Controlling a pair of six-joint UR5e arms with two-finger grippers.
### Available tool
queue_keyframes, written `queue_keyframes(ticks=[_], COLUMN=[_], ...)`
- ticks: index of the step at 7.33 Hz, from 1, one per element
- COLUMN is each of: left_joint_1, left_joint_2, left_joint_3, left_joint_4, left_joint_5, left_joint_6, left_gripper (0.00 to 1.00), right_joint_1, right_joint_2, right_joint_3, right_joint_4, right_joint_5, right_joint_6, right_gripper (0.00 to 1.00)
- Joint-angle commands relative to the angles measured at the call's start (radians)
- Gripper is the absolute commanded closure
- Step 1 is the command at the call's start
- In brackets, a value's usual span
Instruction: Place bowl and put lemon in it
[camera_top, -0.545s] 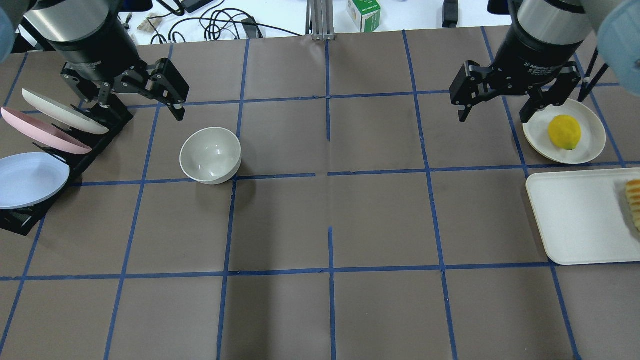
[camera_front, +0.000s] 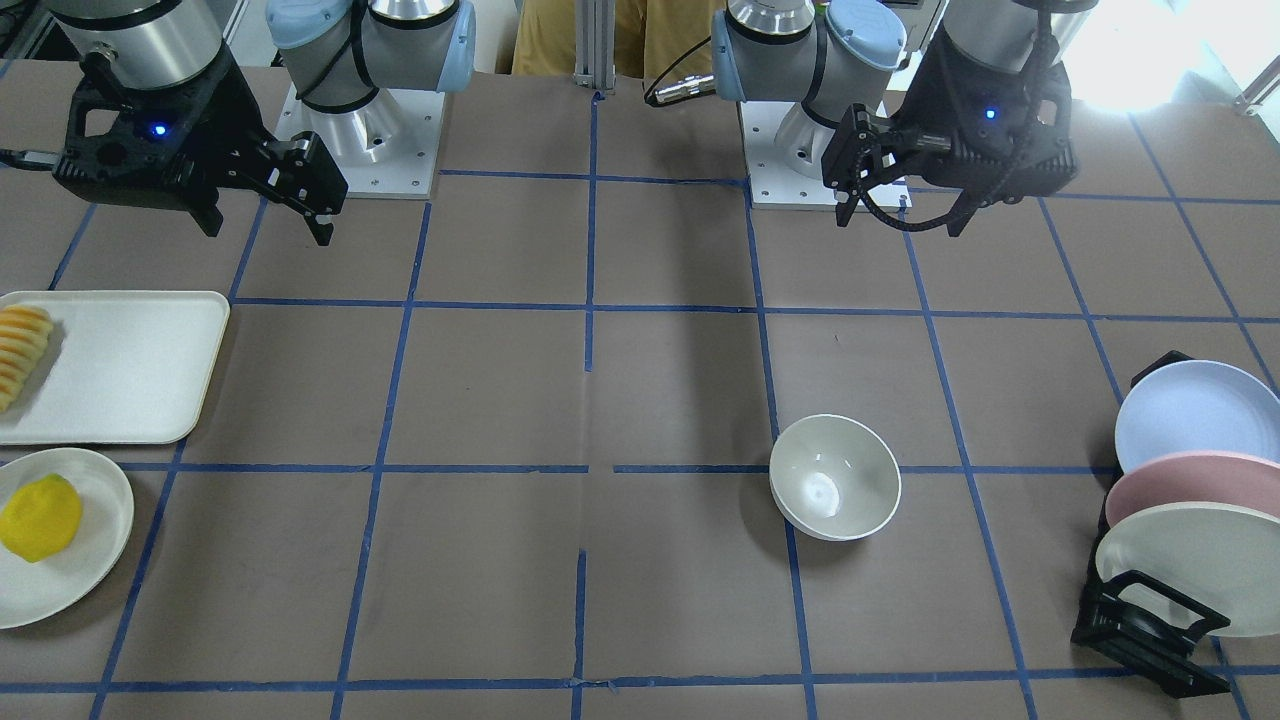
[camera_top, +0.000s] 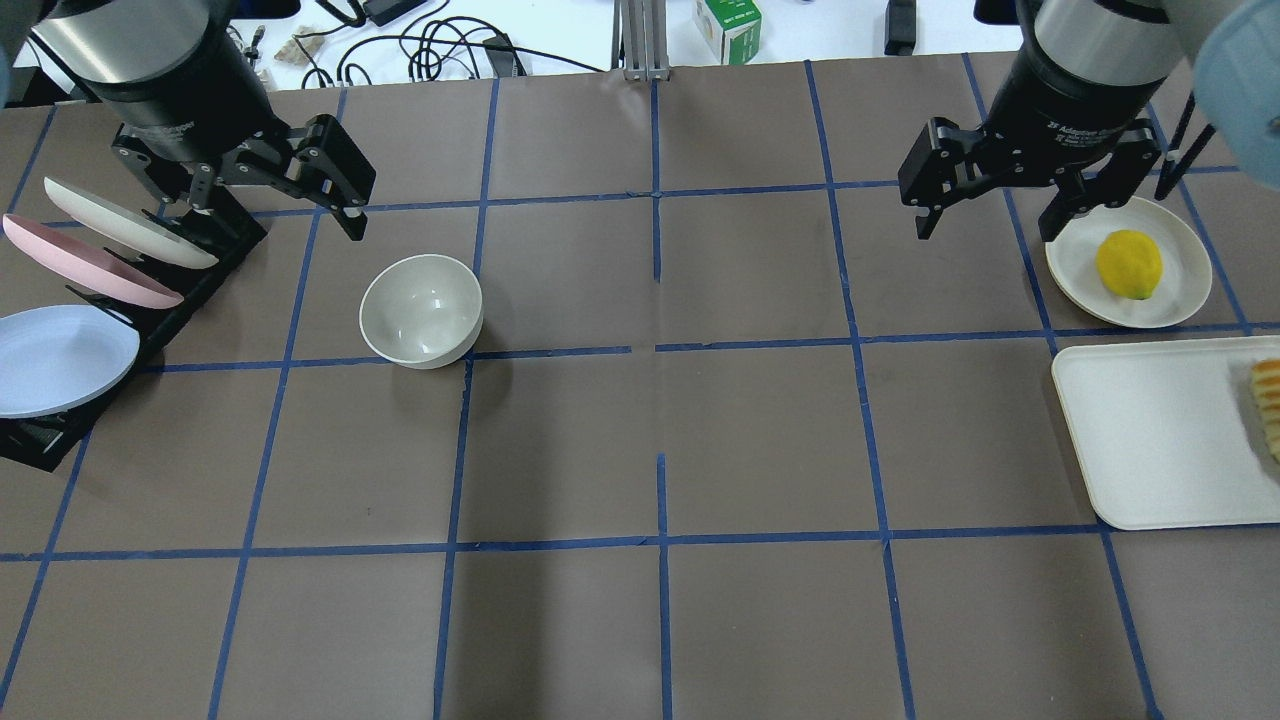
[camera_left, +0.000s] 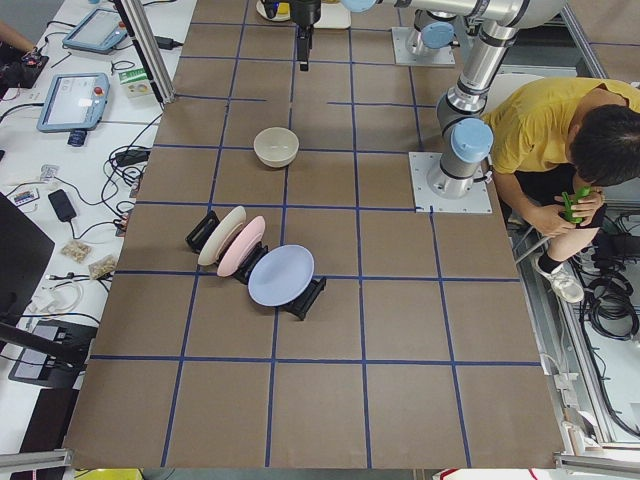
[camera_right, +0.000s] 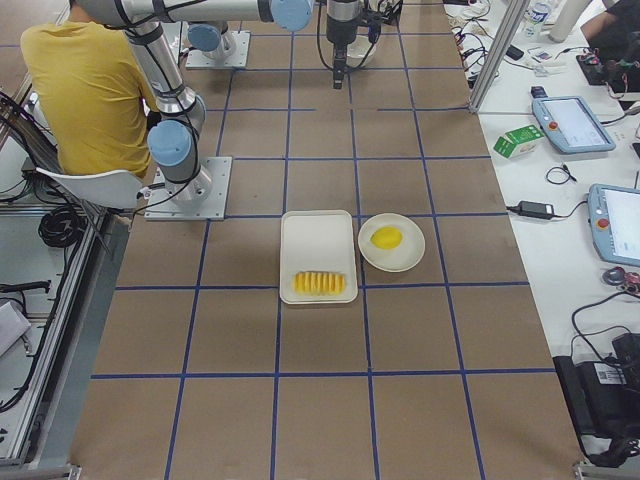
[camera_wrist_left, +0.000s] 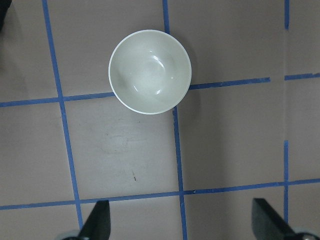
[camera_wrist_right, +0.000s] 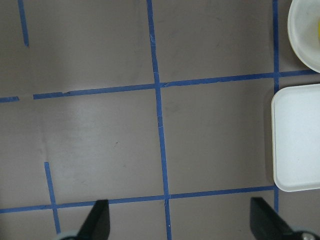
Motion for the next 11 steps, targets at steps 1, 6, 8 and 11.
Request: queue_keyframes(ticks=[1,6,8,11], left_joint_1=[0.015,0.181,0.213,0.215], left_joint_2=[-0.06,-0.329,-0.378,-0.406], left_joint_3=[-0.008,-0.046,-0.2,-0.324], left_joint_4=[0.009,0.207,0.438,0.607], left_joint_5=[-0.009,-0.13,-0.139,-0.133], left_joint_6=[0.013,0.118,0.163,0.175], left_gripper=[0.0,0.0,0.0,0.02], right_joint_1=[-0.01,-0.264,-0.355,-0.448], right_joint_2=[0.018,0.173,0.267,0.392], right_joint_3=[0.002,0.01,0.01,0.011], right_joint_4=[-0.012,-0.239,-0.349,-0.49], right_joint_5=[-0.016,-0.015,-0.011,-0.005], right_joint_6=[-0.012,-0.334,-0.511,-0.783], right_gripper=[0.0,0.0,0.0,0.0])
